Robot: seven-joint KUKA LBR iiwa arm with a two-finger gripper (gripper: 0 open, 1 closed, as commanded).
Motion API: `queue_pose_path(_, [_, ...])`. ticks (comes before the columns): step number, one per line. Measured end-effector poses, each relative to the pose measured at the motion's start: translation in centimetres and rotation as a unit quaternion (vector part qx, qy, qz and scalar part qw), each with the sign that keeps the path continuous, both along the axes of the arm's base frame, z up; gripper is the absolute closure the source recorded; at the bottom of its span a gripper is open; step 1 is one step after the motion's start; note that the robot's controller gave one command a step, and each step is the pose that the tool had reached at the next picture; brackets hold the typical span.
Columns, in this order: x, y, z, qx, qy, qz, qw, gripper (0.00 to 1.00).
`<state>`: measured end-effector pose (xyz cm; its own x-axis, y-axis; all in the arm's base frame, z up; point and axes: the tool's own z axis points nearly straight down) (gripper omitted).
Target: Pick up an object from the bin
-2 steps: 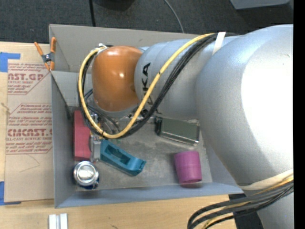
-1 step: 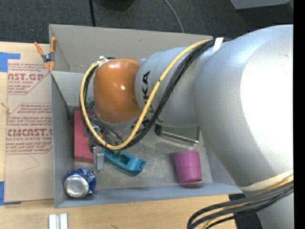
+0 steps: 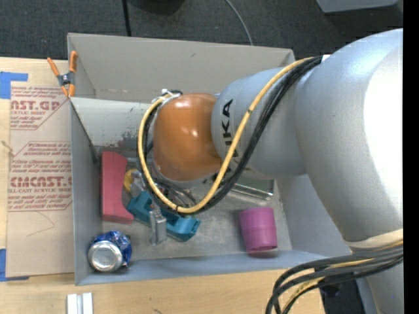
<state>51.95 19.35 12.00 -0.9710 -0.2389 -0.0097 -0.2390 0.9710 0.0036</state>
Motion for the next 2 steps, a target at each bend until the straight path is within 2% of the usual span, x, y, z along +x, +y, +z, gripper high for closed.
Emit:
queue_pose_path(1, [0.5, -2.3, -1.2, -0.001, 0.0006, 0.113, 0.9936, 0.00])
queue_pose_path(2, [2.8, -2.3, -4.8, 0.001, 0.0019, -0.017, 0.9999, 1.00])
